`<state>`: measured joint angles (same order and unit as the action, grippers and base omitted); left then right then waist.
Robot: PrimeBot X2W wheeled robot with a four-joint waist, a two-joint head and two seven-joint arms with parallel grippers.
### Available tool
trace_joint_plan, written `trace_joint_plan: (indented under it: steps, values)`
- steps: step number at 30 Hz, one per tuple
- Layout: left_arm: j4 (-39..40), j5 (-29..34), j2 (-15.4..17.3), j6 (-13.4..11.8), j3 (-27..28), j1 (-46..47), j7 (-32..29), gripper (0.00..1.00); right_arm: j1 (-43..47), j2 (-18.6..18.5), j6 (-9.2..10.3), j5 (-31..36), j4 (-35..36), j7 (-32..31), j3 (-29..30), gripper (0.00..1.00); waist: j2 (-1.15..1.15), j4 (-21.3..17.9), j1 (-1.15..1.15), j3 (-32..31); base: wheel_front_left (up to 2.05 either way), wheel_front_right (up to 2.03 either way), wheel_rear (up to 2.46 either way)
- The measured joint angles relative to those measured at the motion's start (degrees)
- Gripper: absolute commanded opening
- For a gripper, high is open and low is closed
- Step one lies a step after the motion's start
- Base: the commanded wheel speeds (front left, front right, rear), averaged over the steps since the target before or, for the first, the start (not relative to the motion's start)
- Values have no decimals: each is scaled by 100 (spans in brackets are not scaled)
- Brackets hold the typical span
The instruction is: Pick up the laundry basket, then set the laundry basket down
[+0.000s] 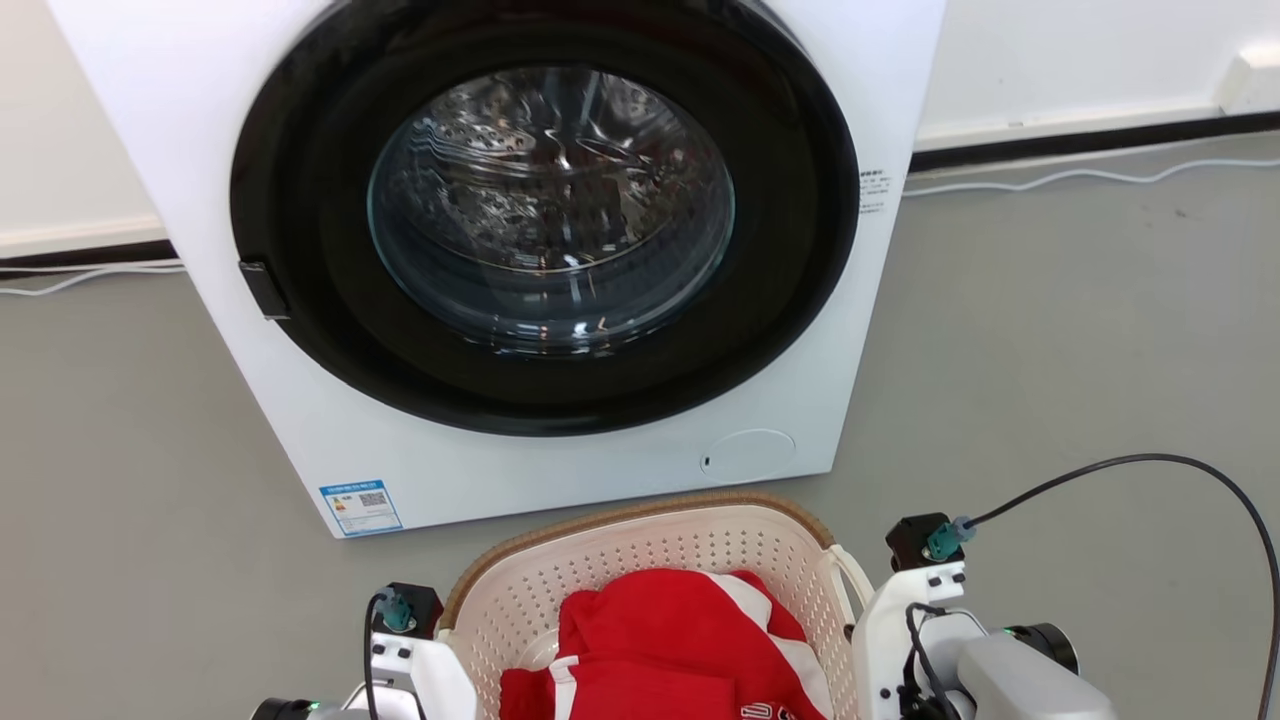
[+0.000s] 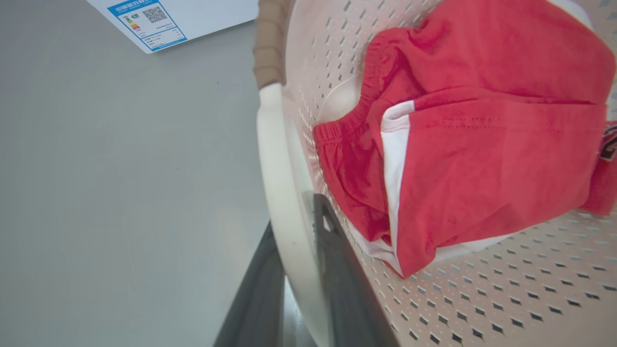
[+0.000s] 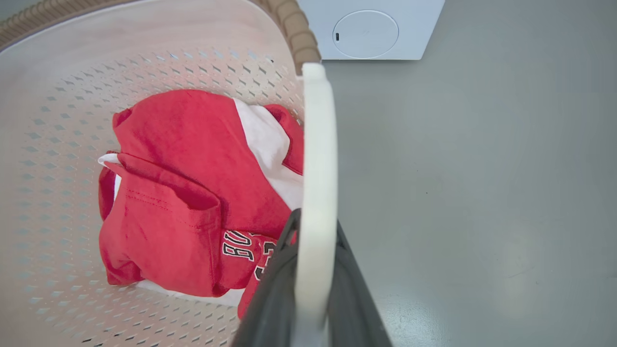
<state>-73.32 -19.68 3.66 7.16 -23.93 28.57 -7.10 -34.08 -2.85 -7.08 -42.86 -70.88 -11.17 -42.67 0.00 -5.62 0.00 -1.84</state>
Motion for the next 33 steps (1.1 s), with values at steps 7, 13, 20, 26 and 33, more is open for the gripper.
trace_joint_plan:
  steps: [7, 13, 20, 26, 33]
  values:
    - [158, -285, 92, 0, -370, -51, -198, 0, 9, -3, 0, -220, 10, -52, -193, 0, 0, 81, 0, -80, 0, 0, 0]
    - [223, -514, 176, 0, -600, -103, -308, 0, 157, 0, 1, -407, 57, -80, -290, 0, 0, 89, 0, -42, 0, 0, 0]
    - [274, -725, 233, 0, -861, -104, -408, 0, 217, -3, 1, -617, 64, -118, -439, 0, 0, 48, 0, 22, 0, 0, 0]
    - [285, -884, 272, 0, -1053, -103, -433, 0, 213, -4, 1, -788, 73, -119, -595, 0, 0, -20, 0, 57, 0, 0, 0]
    - [288, -1067, 321, 0, -1236, -102, -431, 0, 206, -5, 1, -929, 71, -118, -753, 0, 0, -73, 0, 80, 0, 0, 0]
